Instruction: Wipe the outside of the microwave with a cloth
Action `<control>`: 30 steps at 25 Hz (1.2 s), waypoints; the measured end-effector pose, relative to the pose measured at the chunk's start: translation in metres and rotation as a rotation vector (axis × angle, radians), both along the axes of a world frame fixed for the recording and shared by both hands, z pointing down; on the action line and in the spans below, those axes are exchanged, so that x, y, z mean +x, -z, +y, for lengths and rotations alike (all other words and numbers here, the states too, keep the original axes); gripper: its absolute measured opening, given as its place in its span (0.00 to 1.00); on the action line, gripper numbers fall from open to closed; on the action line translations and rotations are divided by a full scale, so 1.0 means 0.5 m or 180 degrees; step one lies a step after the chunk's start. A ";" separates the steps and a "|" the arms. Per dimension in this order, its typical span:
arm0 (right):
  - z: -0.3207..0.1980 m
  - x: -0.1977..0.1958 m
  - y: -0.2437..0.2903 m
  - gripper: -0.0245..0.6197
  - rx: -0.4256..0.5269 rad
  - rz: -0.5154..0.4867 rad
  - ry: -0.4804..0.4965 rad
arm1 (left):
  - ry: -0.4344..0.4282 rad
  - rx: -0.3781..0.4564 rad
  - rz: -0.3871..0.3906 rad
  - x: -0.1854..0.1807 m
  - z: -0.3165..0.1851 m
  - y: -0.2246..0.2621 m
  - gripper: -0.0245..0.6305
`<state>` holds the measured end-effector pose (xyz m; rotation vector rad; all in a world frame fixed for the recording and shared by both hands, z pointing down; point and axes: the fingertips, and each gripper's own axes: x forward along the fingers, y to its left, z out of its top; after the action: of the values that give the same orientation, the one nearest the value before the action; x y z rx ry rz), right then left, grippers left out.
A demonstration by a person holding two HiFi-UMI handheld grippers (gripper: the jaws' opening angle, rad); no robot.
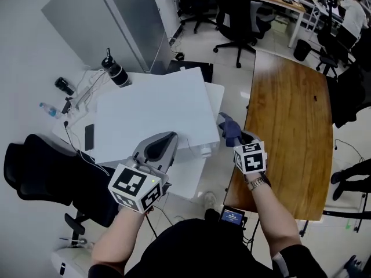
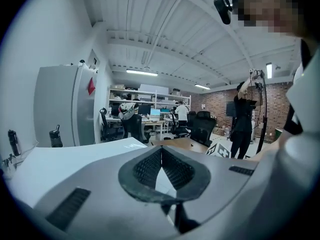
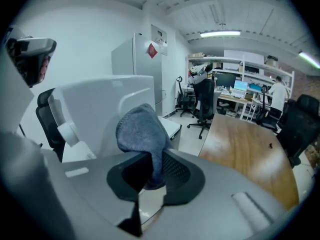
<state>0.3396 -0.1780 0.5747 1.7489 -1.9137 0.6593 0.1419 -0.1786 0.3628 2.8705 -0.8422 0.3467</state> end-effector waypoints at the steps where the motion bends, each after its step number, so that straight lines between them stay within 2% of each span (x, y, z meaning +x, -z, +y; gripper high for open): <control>1: 0.019 -0.006 0.021 0.11 0.0042 0.0023 -0.0023 | -0.0020 -0.0005 0.0017 -0.009 0.007 0.000 0.05; 9: 0.143 -0.099 0.165 0.11 0.0393 0.0140 -0.0090 | 0.0024 -0.0009 0.0223 -0.120 0.059 0.015 0.05; 15: 0.210 -0.209 0.201 0.11 0.0497 0.0094 -0.0088 | 0.0196 -0.0063 0.0333 -0.251 0.081 0.002 0.05; 23: 0.242 -0.378 0.204 0.11 0.0535 0.0085 0.0234 | 0.0453 -0.0085 0.0389 -0.402 0.123 -0.016 0.05; 30: 0.227 -0.568 0.198 0.11 0.0622 0.0019 0.0711 | 0.0729 -0.0096 0.0375 -0.539 0.161 -0.033 0.05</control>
<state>0.0556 -0.0646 0.4756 1.6107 -2.1908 0.3974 -0.1276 -0.0981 0.3795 2.6979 -1.1173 0.1615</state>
